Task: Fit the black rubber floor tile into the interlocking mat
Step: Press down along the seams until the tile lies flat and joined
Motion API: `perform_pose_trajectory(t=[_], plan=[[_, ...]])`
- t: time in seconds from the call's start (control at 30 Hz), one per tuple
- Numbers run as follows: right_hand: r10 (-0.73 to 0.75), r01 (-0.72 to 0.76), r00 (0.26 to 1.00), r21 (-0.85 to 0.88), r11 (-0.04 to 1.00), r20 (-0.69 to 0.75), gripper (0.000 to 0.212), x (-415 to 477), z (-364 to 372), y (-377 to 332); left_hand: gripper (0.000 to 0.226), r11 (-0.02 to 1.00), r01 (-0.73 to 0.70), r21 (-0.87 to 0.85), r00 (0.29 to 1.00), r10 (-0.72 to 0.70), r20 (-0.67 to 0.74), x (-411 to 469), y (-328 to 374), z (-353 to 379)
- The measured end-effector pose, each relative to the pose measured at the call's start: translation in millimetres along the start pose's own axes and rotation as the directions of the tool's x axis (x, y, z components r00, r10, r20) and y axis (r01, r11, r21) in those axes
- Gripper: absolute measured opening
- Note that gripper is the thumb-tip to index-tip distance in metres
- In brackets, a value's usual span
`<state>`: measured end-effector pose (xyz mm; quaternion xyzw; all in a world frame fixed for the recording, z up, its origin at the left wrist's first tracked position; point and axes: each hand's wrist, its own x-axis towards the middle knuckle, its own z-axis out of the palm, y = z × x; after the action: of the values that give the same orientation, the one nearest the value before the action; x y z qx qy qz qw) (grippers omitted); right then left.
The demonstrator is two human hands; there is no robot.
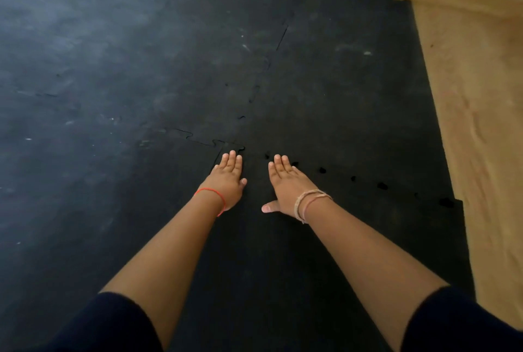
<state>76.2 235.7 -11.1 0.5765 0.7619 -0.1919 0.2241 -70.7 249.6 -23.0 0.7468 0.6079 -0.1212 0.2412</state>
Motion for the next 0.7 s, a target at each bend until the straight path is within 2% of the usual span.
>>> perform_pose_trajectory(t=[0.37, 0.47, 0.57, 0.63, 0.7], plan=[[0.099, -0.096, 0.977, -0.029, 0.995, 0.190, 0.122, 22, -21, -13, 0.054, 0.998, 0.061, 0.000, 0.992, -0.061, 0.108, 12, 6, -11], [0.068, -0.075, 0.994, 0.073, 0.995, 0.085, 0.120, 10, -12, -3, 0.054, 0.999, 0.027, -0.035, 0.994, -0.024, 0.104, 6, 5, -14], [0.164, -0.135, 0.979, 0.217, 0.967, -0.122, 0.120, -16, 17, 13, 0.056, 0.999, -0.018, -0.050, 0.999, 0.020, 0.041, 0, -3, -11], [0.210, -0.181, 0.966, 0.188, 0.965, -0.150, 0.118, -24, 28, 18, 0.059, 1.000, -0.022, 0.005, 1.000, 0.022, 0.000, 3, -9, -10], [0.211, -0.199, 0.971, 0.111, 0.974, -0.114, 0.118, -21, 27, 19, 0.059, 0.997, -0.010, 0.070, 1.000, 0.009, 0.003, 9, -10, -10]])
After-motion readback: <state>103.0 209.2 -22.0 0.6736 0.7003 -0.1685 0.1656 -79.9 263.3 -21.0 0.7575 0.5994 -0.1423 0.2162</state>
